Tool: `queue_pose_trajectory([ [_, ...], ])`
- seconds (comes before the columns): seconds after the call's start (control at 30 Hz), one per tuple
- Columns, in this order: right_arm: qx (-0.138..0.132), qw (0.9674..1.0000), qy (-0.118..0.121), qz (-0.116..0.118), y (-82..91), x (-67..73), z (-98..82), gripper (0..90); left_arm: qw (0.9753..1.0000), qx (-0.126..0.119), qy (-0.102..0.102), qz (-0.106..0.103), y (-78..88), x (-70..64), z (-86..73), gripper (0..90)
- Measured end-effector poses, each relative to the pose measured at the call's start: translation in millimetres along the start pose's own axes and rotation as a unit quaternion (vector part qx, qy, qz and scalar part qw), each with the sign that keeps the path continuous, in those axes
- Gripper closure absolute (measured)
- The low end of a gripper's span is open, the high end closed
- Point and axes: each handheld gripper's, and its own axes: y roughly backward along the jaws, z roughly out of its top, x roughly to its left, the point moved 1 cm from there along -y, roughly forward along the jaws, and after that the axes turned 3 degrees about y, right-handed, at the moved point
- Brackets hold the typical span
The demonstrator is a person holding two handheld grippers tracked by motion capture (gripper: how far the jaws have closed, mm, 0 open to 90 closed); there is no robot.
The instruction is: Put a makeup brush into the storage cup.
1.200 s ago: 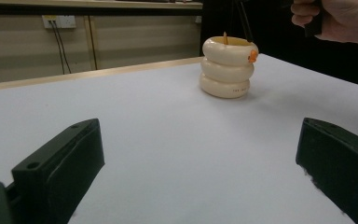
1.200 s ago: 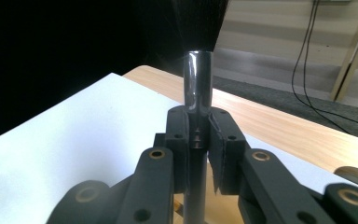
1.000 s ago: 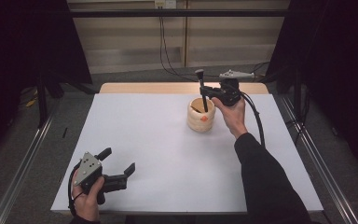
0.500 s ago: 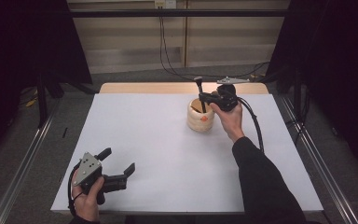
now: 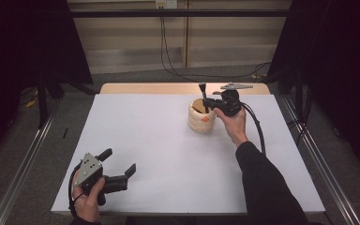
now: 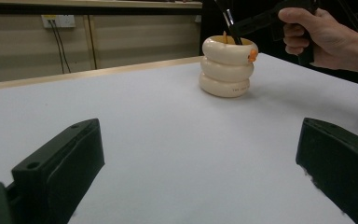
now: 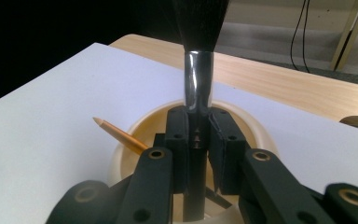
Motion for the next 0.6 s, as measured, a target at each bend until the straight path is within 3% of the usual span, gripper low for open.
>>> queue_pose_trajectory([
  [0.6,0.007,1.0,-0.006,-0.002,1.0,-4.2,-2.3,75.9,1.0,0.001,-0.003,0.001,-0.5,0.2,0.1,0.7],
])
